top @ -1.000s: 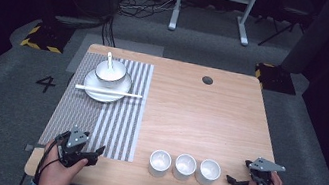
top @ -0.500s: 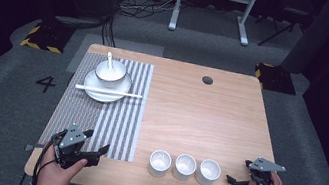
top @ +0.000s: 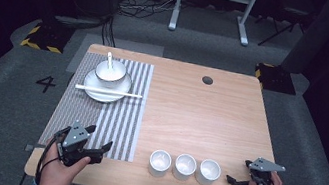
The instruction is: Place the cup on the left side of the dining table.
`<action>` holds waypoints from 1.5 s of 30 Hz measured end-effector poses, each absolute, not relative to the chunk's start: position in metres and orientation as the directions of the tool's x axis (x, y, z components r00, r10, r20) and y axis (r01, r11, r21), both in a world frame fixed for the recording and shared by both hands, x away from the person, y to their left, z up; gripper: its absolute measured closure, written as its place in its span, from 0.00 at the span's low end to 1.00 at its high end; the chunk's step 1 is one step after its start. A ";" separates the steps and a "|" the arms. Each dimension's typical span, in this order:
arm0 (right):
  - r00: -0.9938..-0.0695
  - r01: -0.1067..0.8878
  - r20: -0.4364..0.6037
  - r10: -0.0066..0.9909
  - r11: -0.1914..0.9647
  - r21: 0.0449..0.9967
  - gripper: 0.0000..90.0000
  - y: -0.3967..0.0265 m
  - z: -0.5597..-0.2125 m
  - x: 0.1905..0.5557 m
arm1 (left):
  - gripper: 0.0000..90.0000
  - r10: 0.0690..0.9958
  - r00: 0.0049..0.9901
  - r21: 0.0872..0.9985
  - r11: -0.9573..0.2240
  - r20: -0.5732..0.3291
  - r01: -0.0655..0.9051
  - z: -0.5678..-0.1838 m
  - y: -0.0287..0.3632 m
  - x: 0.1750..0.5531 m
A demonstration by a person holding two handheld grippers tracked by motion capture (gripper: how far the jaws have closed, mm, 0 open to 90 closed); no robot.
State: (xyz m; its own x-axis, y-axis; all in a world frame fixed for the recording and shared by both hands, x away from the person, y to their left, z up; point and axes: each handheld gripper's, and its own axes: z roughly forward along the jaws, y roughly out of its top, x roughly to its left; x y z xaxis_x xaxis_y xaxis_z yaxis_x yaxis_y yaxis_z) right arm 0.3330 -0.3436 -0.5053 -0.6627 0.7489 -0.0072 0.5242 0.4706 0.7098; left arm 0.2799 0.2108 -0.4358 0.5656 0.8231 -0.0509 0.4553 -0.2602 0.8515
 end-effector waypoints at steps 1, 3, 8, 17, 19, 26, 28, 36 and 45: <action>-0.662 0.525 -0.007 0.749 0.470 0.709 0.00 -0.344 -0.505 0.333 | 0.24 0.819 0.571 0.853 -0.261 -0.052 0.452 -0.436 0.208 0.280; -0.662 0.525 -0.007 0.749 0.470 0.710 0.00 -0.344 -0.505 0.333 | 0.23 0.809 0.587 0.856 -0.273 -0.042 0.438 -0.435 0.202 0.282; -0.662 0.525 -0.007 0.749 0.470 0.710 0.00 -0.344 -0.505 0.333 | 0.22 0.782 0.623 0.863 -0.299 -0.024 0.408 -0.432 0.185 0.284; -0.663 0.524 -0.007 0.749 0.471 0.710 0.00 -0.344 -0.505 0.333 | 0.22 0.743 0.669 0.865 -0.318 -0.026 0.387 -0.431 0.160 0.287; -0.663 0.524 -0.007 0.749 0.471 0.710 0.00 -0.344 -0.505 0.333 | 0.22 0.732 0.681 0.867 -0.324 -0.024 0.378 -0.430 0.154 0.287; -0.663 0.524 -0.007 0.749 0.471 0.710 0.00 -0.344 -0.505 0.333 | 0.22 0.697 0.716 0.873 -0.328 -0.034 0.361 -0.427 0.132 0.290; -0.663 0.524 -0.007 0.749 0.471 0.710 0.00 -0.344 -0.505 0.333 | 0.22 0.686 0.727 0.875 -0.331 -0.034 0.354 -0.426 0.126 0.290; -0.663 0.524 -0.007 0.749 0.471 0.710 0.00 -0.344 -0.505 0.333 | 0.22 0.651 0.759 0.883 -0.335 -0.035 0.329 -0.421 0.104 0.292; -0.663 0.524 -0.007 0.749 0.471 0.710 0.00 -0.344 -0.505 0.333 | 0.17 0.601 0.797 0.891 -0.327 -0.061 0.315 -0.423 0.082 0.295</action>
State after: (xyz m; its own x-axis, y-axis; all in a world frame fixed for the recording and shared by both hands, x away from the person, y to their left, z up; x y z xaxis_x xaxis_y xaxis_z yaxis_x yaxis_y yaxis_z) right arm 0.3330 -0.3436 -0.5053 -0.6627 0.7488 -0.0071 0.5243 0.4707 0.7096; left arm 0.2951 0.0816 -0.4228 0.7972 0.6006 -0.0614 0.3150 -0.3270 0.8910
